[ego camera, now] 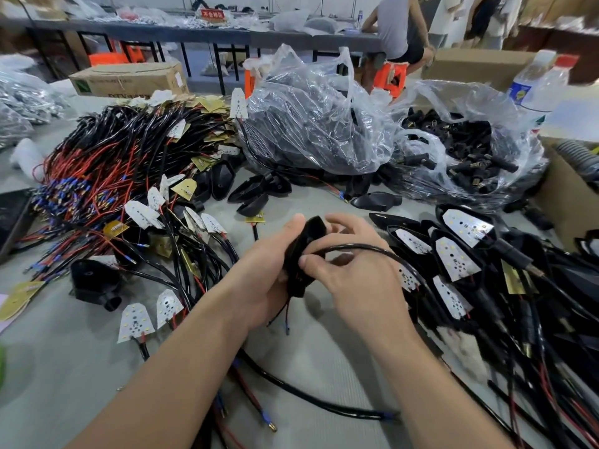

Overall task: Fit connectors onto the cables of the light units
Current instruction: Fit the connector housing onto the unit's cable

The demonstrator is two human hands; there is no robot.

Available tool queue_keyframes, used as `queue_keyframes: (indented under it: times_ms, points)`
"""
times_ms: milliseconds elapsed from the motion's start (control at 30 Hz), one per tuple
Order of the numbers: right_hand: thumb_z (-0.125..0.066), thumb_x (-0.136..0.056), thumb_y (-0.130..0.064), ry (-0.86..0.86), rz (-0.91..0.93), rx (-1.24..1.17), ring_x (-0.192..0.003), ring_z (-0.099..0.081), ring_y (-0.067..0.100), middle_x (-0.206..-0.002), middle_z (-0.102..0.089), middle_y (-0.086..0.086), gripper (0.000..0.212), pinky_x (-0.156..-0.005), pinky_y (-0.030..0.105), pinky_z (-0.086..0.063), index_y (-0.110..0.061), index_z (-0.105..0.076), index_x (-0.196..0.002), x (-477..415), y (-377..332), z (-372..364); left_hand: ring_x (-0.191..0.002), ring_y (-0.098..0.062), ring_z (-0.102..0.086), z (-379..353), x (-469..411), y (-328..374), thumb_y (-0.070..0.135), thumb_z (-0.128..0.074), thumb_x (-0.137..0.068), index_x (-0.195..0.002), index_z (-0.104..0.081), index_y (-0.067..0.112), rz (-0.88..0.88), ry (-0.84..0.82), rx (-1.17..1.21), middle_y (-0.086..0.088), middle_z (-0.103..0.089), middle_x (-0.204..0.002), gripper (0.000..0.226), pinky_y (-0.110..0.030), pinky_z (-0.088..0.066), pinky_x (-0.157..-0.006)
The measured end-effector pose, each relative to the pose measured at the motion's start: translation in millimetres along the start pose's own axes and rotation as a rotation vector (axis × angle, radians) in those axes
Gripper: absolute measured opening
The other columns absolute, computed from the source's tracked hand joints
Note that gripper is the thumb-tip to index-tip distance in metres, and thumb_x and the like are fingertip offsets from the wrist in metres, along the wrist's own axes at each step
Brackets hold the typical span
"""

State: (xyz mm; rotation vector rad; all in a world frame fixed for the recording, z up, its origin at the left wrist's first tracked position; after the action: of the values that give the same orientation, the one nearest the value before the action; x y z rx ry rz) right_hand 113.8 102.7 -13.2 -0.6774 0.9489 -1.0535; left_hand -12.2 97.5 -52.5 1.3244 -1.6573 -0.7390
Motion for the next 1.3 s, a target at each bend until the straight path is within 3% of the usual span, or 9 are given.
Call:
queue_keyframes:
  times_ms: [100,233,333,467,600,733,900,1033,1300]
  points:
    - [-0.076,-0.08,-0.025,-0.073,0.016,0.046,-0.076,-0.064,-0.005,-0.076,-0.069,-0.025,0.006,-0.064,0.01,-0.041,-0.03,-0.074,-0.078,-1.6,2.0,-1.8,-0.108,-0.028,-0.06,-2.4,-3.4,0.7,0.04,-0.052,-0.101,-0.126,-0.065,0.009,-0.081,0.026,-0.08,-0.016,-0.069,-0.122,0.042,-0.041,-0.043,-0.098]
    - [-0.076,-0.082,-0.032,-0.046,-0.06,0.069,-0.075,-0.063,-0.003,-0.072,-0.07,-0.021,0.009,-0.067,0.012,-0.043,-0.032,-0.074,-0.073,-2.6,11.7,0.7,-0.109,-0.018,-0.067,-3.0,-5.8,0.4,0.038,-0.046,-0.106,-0.111,-0.073,0.028,-0.214,0.107,-0.262,0.002,-0.074,-0.116,0.03,-0.042,-0.051,-0.101]
    - [-0.074,-0.084,-0.042,0.093,-0.205,0.081,-0.076,-0.061,-0.003,-0.07,-0.07,-0.021,0.012,-0.072,0.007,-0.041,-0.036,-0.074,-0.074,-9.2,23.8,14.2,-0.092,-0.015,-0.075,-4.8,-1.5,-4.1,0.047,-0.04,-0.107,-0.111,-0.075,0.03,-0.13,0.039,-0.286,-0.001,-0.078,-0.111,0.04,-0.033,-0.061,-0.072]
    - [-0.073,-0.083,-0.044,0.24,-0.211,0.123,-0.071,-0.054,-0.021,-0.06,-0.062,-0.033,0.02,-0.069,-0.004,-0.032,-0.037,-0.068,-0.065,-12.0,29.0,31.3,-0.047,-0.012,-0.043,-6.4,2.6,-3.3,0.044,-0.054,-0.101,-0.081,-0.075,0.034,-0.137,0.048,-0.595,-0.003,-0.067,-0.066,0.031,-0.02,-0.03,-0.045]
    - [-0.073,-0.072,-0.045,0.184,-0.24,-0.003,-0.082,-0.066,-0.001,-0.074,-0.072,-0.021,0.011,-0.078,0.02,-0.051,-0.038,-0.073,-0.081,-12.9,30.2,26.1,-0.047,-0.012,-0.028,1.8,0.9,-1.1,0.036,-0.056,-0.102,-0.07,-0.067,0.017,-0.167,0.146,-0.726,0.006,-0.038,-0.05,0.038,-0.023,-0.023,-0.044]
    - [-0.069,-0.068,-0.011,0.119,-0.201,-0.462,-0.087,-0.069,0.027,-0.093,-0.075,0.003,0.033,-0.086,0.055,-0.057,-0.028,-0.057,-0.093,-18.1,26.1,18.7,-0.045,-0.012,-0.032,3.6,2.6,3.9,0.048,-0.048,-0.104,-0.078,-0.081,0.028,-0.164,0.135,-0.709,0.002,-0.038,-0.046,0.047,-0.02,-0.028,-0.043]
    - [-0.063,-0.08,0.009,-0.146,-0.243,-0.696,-0.081,-0.064,0.017,-0.091,-0.07,0.002,0.067,-0.072,0.031,-0.052,-0.032,-0.055,-0.132,-20.8,29.9,13.9,-0.047,-0.013,-0.031,0.4,6.0,8.4,0.057,-0.053,-0.091,-0.065,-0.078,0.021,-0.215,-0.023,-0.765,-0.003,-0.034,-0.049,0.051,-0.017,-0.03,-0.047]
    - [-0.064,-0.075,-0.003,-0.337,-0.278,-0.805,-0.067,-0.056,0.016,-0.081,-0.063,0.006,0.051,-0.058,0.025,-0.046,-0.014,-0.066,-0.125,-15.9,21.4,6.5,-0.043,-0.01,-0.027,-3.8,8.8,6.3,0.052,-0.062,-0.082,-0.046,-0.056,0.017,-0.184,-0.16,-0.657,0.006,-0.033,-0.044,0.051,-0.016,-0.025,-0.044]
    - [-0.066,-0.09,0.002,0.035,-0.549,-1.02,-0.048,-0.054,0.012,-0.066,-0.062,0.006,0.008,-0.041,0.018,-0.041,-0.005,-0.069,-0.086,-22.0,36.7,20.4,-0.043,-0.013,-0.017,20.5,5.0,25.8,0.024,-0.06,-0.076,-0.044,-0.039,0.025,-0.265,0.185,-0.182,0.004,-0.025,-0.047,0.039,-0.03,-0.01,-0.046]
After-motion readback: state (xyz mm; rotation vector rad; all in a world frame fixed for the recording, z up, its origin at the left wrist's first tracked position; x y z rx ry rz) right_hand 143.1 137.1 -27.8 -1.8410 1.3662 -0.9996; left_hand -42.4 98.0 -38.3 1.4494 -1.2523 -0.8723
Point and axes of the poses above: each hand's wrist, its own x-axis away from the middle knuckle, its own z-axis out of the back of the hand, y = z × x, the point moved 5 cm from there along -x, towards the middle knuckle
